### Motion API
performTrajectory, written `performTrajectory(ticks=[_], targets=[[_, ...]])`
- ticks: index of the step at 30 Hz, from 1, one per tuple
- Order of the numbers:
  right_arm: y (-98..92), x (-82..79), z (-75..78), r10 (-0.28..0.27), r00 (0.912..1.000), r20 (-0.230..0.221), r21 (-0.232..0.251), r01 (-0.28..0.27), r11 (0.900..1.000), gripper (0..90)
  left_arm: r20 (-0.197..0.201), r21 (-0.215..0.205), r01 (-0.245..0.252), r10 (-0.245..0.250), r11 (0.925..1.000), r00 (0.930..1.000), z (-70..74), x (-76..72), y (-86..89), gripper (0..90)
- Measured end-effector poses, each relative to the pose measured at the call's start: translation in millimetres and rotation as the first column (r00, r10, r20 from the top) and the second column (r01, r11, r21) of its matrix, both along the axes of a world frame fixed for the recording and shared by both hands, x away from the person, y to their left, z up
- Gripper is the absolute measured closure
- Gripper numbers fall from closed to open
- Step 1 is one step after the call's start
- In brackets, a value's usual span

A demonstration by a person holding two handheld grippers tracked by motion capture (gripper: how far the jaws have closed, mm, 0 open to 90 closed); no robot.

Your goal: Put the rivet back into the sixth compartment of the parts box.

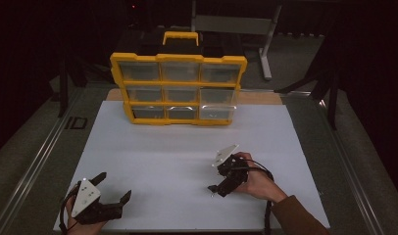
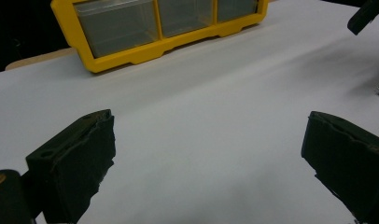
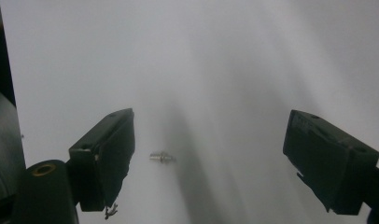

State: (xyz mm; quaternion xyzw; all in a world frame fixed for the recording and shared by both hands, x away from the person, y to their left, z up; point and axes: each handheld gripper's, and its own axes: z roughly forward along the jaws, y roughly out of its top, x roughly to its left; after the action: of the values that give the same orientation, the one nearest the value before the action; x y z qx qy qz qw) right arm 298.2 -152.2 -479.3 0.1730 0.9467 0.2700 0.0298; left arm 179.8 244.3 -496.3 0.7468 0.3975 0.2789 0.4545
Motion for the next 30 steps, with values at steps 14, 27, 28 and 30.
performTrajectory(ticks=[14, 27, 28, 30], targets=[[17.8, -9.0, -23.1, 0.059, 0.9972, -0.044, -0.164, -0.066, 0.984, 19.0, -0.001, 0.001, -0.001, 0.001, 1.0, 1.0, 0.0, -0.3, 0.1, 3.1], [29.7, -15.2, -34.5, 0.104, 0.9926, -0.062, -0.254, -0.117, 0.96, 32.5, -0.001, 0.001, -0.001, 0.001, 1.0, 1.0, -0.1, -0.4, 0.2, 3.1], [29.6, -15.0, -34.4, 0.103, 0.9922, -0.071, -0.254, -0.118, 0.96, 34.9, -0.001, 0.001, 0.0, 0.0, 1.0, 1.0, -0.1, -0.4, 0.1, 3.1], [29.1, -15.2, -33.9, 0.111, 0.9904, -0.082, -0.247, -0.128, 0.96, 39.4, -0.001, 0.002, 0.0, 0.0, 1.0, 1.0, -0.1, -0.3, 0.0, 3.1]])
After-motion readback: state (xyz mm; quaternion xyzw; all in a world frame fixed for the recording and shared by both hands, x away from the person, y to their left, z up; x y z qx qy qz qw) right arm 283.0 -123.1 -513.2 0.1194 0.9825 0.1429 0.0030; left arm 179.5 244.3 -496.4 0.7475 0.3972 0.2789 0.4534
